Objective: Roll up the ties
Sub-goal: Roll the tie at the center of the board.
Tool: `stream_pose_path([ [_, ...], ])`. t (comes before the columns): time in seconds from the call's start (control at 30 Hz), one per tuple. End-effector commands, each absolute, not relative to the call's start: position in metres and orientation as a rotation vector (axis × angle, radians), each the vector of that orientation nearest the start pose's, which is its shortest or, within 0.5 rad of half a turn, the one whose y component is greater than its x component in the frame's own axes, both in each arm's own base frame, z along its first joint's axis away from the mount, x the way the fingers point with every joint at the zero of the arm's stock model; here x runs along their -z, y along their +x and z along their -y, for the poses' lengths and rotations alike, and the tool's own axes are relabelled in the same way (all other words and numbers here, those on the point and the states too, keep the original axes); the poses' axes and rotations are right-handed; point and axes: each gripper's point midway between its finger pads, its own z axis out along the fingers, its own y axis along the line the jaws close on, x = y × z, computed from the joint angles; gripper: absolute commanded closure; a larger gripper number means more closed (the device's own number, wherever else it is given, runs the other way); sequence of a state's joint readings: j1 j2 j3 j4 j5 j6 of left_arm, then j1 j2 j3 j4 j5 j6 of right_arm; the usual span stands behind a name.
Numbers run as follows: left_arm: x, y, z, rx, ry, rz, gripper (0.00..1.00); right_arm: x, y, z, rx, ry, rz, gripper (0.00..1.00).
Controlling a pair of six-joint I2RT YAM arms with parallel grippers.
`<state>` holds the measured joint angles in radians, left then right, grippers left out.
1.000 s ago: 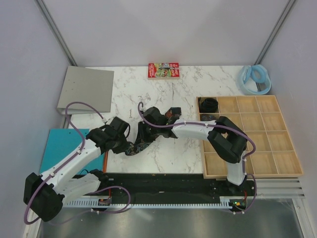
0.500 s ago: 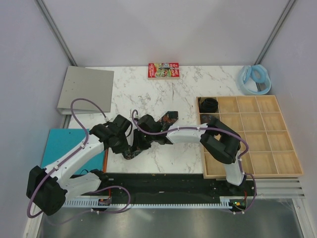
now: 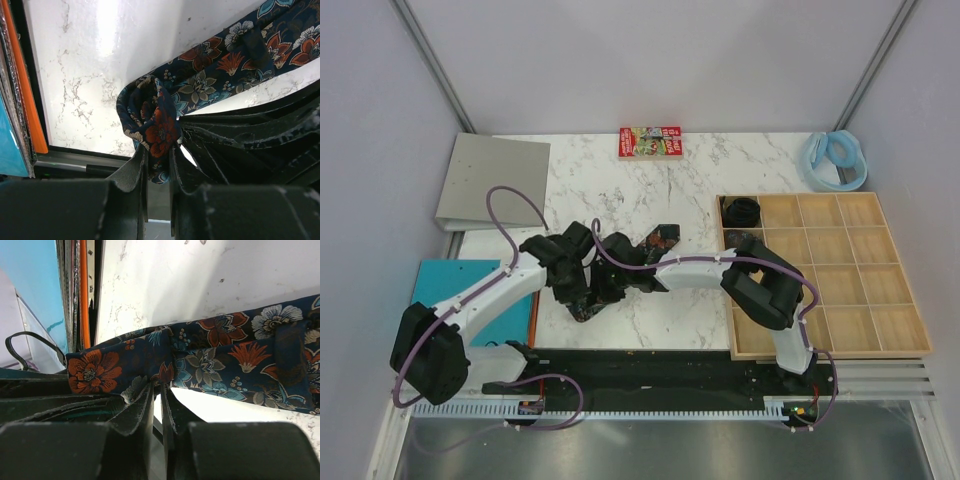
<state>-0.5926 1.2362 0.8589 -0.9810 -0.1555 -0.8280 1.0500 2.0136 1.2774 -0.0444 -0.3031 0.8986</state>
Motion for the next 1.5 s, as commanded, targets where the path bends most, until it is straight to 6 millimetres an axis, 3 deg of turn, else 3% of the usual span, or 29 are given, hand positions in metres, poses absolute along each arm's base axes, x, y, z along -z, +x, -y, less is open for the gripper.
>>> stream_pose_path([
  [0.0,-0.087,0.198,0.143,0.115,-0.300,-2.795,0.97,-0.047,0.166,-0.482,-1.201,-0.401,-2.679,0.82],
  [0.4,-0.064,0.208,0.152,-0.008,-0.272,-2.846,0.98,-0.041,0.166,-0.471,-1.169,-0.399,-2.691,0.81],
  [0.8,-0.053,0.216,0.151,-0.077,-0.308,-2.844,0.93,-0.054,0.170,-0.443,-1.130,-0.365,-2.665,0.80],
  [0.97,-0.056,0.218,0.155,-0.061,-0.305,-2.840,0.78,-0.055,0.167,-0.422,-1.079,-0.355,-2.665,0.80],
  [1.0,-0.058,0.218,0.155,-0.056,-0.303,-2.839,0.65,-0.054,0.167,-0.418,-1.067,-0.349,-2.669,0.80],
  [1.2,-0.075,0.223,0.164,0.030,-0.304,-2.802,0.41,-0.059,0.168,-0.400,-1.032,-0.324,-2.657,0.80],
  [1.47,-0.125,0.226,0.168,0.150,-0.304,-2.714,0.25,-0.089,0.177,-0.401,-1.039,-0.338,-2.597,0.80],
])
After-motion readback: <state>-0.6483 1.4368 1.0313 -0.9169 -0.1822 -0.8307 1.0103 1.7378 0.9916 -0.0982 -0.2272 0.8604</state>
